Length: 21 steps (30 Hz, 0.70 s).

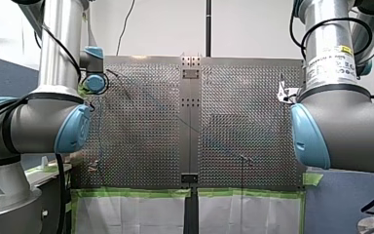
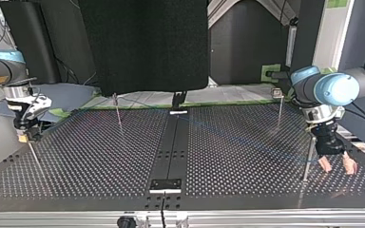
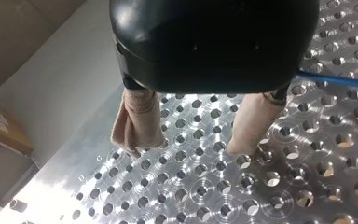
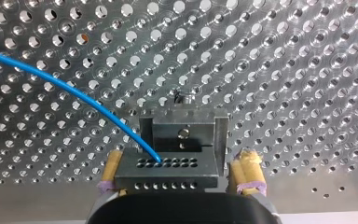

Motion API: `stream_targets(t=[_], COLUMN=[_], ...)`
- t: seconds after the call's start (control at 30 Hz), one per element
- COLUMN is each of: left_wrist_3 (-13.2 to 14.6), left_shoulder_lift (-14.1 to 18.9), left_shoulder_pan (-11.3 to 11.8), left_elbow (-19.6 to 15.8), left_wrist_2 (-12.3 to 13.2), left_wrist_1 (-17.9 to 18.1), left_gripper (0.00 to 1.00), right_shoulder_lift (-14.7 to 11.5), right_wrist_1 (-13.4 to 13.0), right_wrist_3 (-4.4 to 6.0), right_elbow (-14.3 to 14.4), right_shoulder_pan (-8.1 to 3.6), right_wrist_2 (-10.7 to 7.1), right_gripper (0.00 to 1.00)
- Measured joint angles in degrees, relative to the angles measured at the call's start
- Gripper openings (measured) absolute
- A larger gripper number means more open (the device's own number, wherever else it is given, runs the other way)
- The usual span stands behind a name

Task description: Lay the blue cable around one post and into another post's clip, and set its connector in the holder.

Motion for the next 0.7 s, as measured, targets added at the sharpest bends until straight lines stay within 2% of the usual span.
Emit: stream_targets(t=[0.27, 0.57, 0.7], left_wrist_3=[-1.8, -0.3, -1.2], left_shoulder_lift=[0.1, 0.2, 0.9], left_shoulder_pan=[0.0, 0.5, 0.7], left_elbow=[0.0, 0.2, 0.2], left_wrist_2=[0.1, 1.5, 1.6], left_wrist_1=[-2.0, -5.9, -7.7], left_gripper=[0.98, 0.98, 0.98], right_shoulder_lift=[0.0, 0.0, 0.0], right_wrist_1=[0.0, 0.0, 0.0], right_wrist_3=[0.00, 0.00, 0.00], right_elbow=[0.0, 0.0, 0.0], right_shoulder_pan=[0.00, 0.00, 0.00], right_wrist_2=[0.00, 0.00, 0.00], right_gripper=[1.00, 1.00, 1.00])
